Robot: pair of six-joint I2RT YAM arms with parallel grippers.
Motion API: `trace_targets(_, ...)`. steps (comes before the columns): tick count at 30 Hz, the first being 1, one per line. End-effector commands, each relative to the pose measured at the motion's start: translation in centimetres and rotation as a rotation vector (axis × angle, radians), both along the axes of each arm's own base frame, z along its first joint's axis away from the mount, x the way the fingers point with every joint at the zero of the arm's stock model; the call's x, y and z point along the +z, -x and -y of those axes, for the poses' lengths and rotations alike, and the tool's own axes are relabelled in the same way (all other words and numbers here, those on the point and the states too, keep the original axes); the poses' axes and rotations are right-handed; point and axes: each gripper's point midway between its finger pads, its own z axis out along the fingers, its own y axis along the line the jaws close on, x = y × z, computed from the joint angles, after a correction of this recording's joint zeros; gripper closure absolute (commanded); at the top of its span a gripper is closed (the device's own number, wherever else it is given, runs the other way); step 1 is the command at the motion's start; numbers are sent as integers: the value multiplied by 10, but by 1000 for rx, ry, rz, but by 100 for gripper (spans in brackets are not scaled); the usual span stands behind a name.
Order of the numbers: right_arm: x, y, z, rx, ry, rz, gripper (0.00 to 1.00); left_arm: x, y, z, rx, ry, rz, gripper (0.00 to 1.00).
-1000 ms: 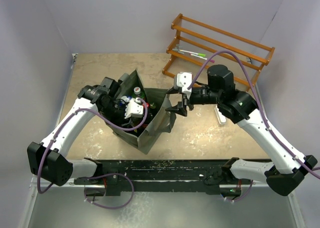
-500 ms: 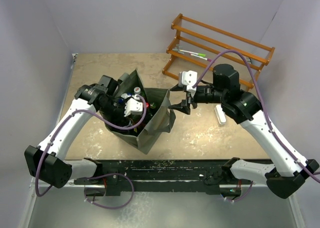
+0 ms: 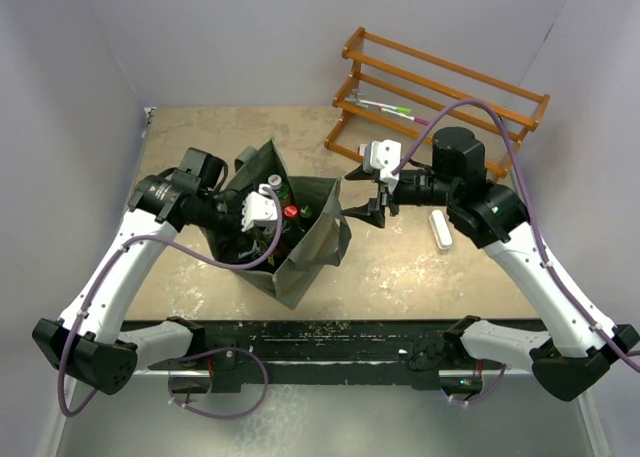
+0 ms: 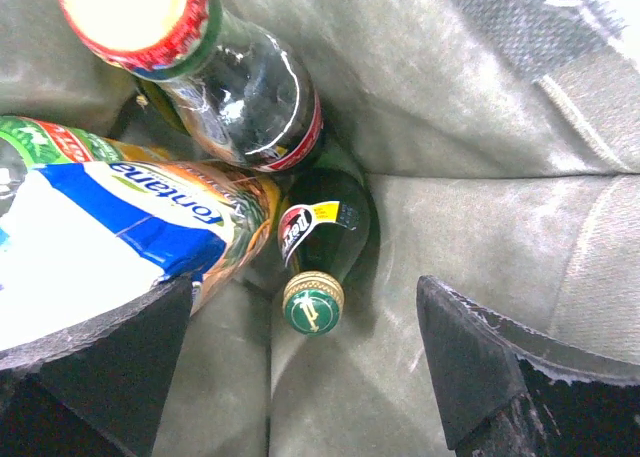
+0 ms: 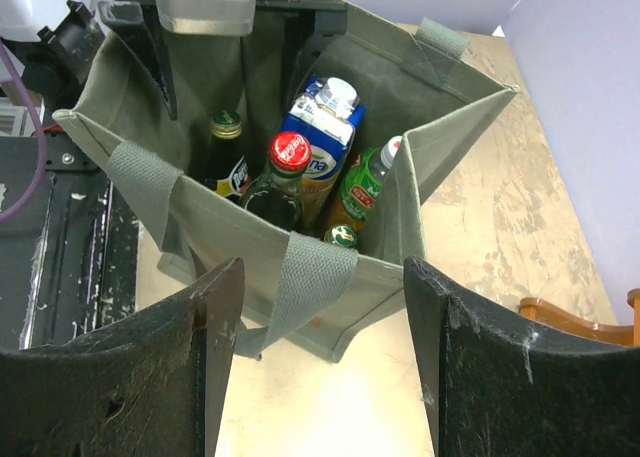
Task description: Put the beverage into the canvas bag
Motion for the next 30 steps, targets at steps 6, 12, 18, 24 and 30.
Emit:
trace_targets(6, 11, -1, 1, 22, -32, 27, 32, 52, 4, 6, 20, 85, 79, 3)
trace_targets(12, 10, -5, 4, 8, -39, 17, 32, 67, 1, 7, 34, 104, 112, 3)
trace_targets(18, 12, -13, 13, -41, -55, 3, 32, 86, -11, 8, 93, 129, 164, 4)
trace_targets(24, 18, -26, 29, -129, -67, 5, 32, 106, -23, 5, 168, 172, 203, 4)
trace_targets(30, 19, -31, 35, -148, -80, -3, 32, 112, -28, 3, 203, 198, 206, 3)
